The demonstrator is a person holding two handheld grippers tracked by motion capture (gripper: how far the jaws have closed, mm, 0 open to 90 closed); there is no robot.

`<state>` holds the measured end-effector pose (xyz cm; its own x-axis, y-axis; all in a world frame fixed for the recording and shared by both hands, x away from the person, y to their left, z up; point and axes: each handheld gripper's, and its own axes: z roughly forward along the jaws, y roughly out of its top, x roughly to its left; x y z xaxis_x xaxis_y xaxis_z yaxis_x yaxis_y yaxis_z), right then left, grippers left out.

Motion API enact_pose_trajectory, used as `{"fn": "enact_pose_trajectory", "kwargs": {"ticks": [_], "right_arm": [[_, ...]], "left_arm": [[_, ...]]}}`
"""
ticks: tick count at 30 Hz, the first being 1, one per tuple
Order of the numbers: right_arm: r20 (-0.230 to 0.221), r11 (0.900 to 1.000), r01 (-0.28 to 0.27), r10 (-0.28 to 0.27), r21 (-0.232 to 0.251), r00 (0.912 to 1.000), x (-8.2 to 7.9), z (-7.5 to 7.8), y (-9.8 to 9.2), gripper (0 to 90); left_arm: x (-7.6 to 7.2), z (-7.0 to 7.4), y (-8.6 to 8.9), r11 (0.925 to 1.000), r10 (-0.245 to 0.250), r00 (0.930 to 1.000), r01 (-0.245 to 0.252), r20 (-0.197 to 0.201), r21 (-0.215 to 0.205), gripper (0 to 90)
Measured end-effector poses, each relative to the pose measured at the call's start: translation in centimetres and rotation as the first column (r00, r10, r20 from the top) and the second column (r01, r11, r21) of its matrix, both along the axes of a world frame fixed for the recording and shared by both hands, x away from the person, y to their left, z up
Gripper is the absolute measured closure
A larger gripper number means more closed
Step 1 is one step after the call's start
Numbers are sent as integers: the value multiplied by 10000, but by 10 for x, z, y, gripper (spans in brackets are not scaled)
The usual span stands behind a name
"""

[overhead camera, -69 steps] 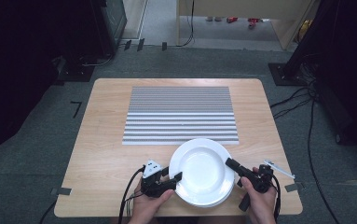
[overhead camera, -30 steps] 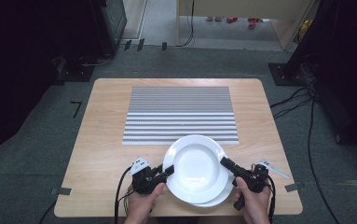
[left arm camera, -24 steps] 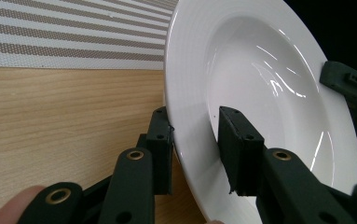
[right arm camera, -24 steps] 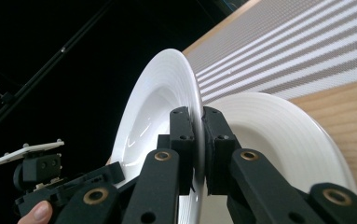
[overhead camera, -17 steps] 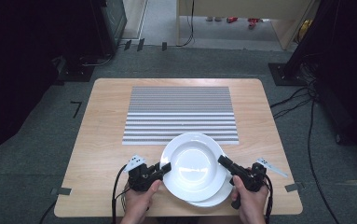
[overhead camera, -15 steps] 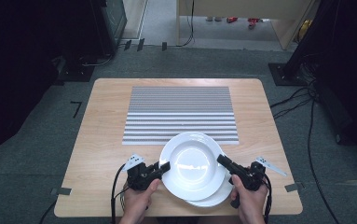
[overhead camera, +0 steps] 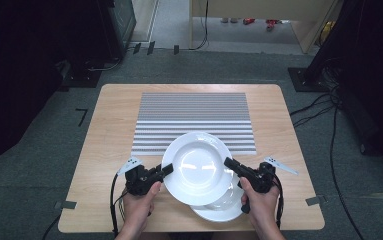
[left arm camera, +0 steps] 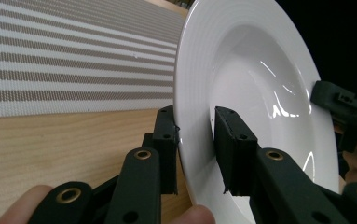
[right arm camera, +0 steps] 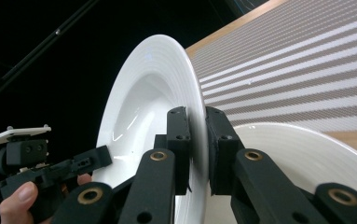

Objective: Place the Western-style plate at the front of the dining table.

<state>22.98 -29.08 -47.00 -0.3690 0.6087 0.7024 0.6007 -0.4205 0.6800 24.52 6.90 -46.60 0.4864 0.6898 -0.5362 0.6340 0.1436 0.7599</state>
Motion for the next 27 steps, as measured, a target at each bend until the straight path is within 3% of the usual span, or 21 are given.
{"fn": "enact_pose_trajectory", "kwargs": {"ticks": [5, 21, 27], "right_arm": [[-67, 9993, 37, -40, -366, 10000, 10, 5, 7, 807], [-384, 9995, -284, 278, -141, 9989, 53, 10, 12, 806], [-475, 9993, -322, 314, -177, 9984, 67, 14, 13, 808]], "left_arm": [[11, 6, 5, 10000, 72, 9999, -71, 71, -46, 736], [52, 21, 9, 9993, 292, 9995, -295, 136, 213, 744], [68, 22, 10, 9992, 380, 9993, -380, 30, 79, 745]]}}
